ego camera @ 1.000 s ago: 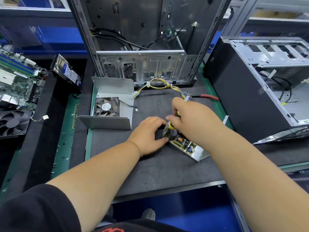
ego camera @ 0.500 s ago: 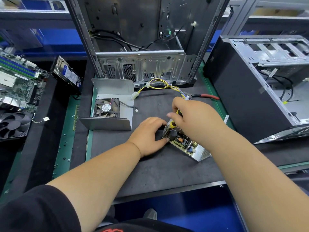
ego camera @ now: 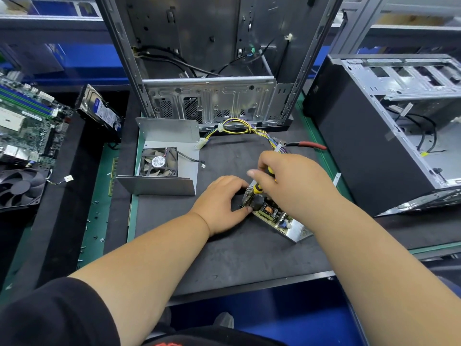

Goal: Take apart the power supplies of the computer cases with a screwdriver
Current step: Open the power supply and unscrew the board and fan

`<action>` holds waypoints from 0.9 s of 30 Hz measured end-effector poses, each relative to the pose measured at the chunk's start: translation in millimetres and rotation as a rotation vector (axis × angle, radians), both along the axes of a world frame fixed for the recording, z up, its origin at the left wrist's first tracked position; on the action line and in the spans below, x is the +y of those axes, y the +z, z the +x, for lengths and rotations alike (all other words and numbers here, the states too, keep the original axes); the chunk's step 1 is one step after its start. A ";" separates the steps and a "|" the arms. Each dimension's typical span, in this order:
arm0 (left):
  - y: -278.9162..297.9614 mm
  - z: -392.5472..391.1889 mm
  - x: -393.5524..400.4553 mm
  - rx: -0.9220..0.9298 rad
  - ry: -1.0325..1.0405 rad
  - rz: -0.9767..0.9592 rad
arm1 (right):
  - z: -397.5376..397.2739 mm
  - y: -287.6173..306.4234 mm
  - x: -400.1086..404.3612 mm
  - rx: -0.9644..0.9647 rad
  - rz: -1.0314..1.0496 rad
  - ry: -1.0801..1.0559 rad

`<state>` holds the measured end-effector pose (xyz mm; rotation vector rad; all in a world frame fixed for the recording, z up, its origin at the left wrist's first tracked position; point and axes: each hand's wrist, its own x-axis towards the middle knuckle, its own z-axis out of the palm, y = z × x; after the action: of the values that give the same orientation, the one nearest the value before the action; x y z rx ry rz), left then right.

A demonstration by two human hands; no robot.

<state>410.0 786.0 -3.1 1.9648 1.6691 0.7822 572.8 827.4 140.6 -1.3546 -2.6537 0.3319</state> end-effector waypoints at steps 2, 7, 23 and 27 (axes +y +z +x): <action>0.9 0.2 -0.1 0.000 0.006 -0.008 | 0.4 -2.0 0.1 0.032 -0.029 0.000; 3.0 0.1 1.1 0.002 0.002 0.000 | 4.9 -1.0 0.8 0.143 -0.164 -0.002; 1.8 1.4 -1.1 0.013 0.001 0.029 | 8.3 1.4 -6.8 0.139 -0.274 0.001; 3.1 1.0 -0.6 0.016 0.006 0.027 | 6.5 2.4 -10.0 0.072 -0.186 -0.016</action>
<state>411.0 785.4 0.0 1.9900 1.6827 0.7978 579.3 817.4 143.0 -1.3857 -2.6060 0.6273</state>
